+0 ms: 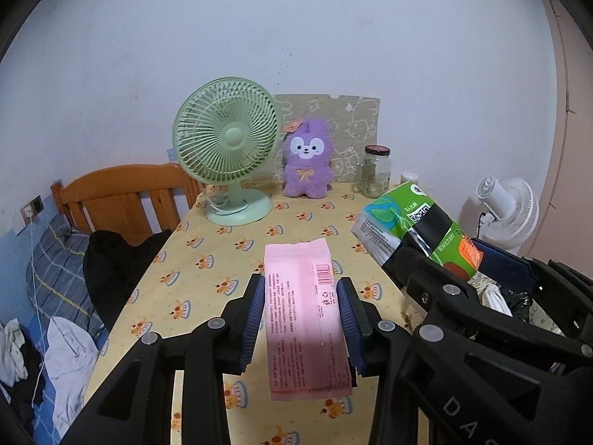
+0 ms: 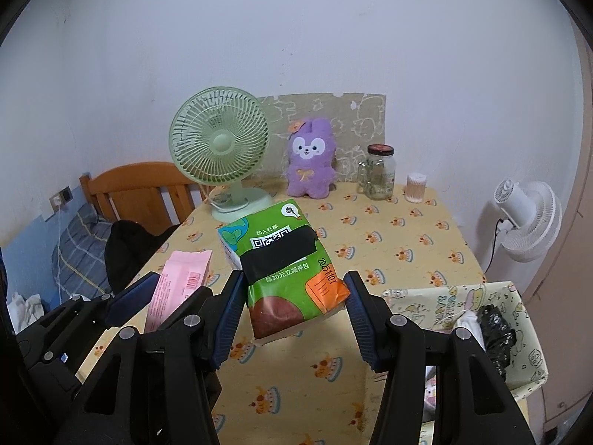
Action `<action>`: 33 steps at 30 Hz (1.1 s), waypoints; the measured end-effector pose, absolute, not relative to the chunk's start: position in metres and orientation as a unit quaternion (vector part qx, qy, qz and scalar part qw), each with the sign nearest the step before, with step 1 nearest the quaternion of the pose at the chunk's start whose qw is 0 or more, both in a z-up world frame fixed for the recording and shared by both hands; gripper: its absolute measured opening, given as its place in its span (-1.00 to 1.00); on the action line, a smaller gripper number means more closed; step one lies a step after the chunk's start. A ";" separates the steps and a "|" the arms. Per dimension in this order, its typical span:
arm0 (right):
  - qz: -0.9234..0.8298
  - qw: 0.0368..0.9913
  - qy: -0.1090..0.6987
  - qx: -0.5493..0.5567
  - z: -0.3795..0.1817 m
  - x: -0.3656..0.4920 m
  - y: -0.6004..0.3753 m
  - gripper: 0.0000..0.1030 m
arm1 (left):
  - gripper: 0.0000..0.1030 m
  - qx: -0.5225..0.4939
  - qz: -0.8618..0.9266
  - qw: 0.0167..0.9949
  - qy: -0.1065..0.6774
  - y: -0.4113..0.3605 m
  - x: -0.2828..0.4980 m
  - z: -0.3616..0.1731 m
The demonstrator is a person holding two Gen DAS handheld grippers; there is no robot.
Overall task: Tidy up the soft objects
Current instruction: 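Lift and carry the tissue pack and pink packet toward the gift-paper box with both tools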
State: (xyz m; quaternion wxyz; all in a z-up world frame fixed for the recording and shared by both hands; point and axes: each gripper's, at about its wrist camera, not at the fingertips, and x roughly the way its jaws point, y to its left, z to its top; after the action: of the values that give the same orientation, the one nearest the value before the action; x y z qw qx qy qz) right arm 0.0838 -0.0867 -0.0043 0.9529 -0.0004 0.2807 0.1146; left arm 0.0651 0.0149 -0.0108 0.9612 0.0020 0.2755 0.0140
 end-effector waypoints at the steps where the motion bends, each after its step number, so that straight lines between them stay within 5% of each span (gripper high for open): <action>1: 0.114 0.953 0.280 0.000 -0.004 0.084 -0.090 0.12 | -0.22 0.002 0.012 0.961 0.275 0.011 0.065 -0.011; 33: 0.052 0.963 0.262 0.031 -0.005 0.087 -0.204 0.12 | -0.21 0.026 -0.052 0.959 0.276 -0.098 0.085 -0.012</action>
State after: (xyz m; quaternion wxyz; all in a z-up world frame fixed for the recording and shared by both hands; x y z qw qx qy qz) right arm 0.0874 -0.2045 -0.0052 0.9631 0.0309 0.2622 0.0516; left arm 0.0847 -0.0978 -0.0121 0.9593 0.0263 0.2762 -0.0519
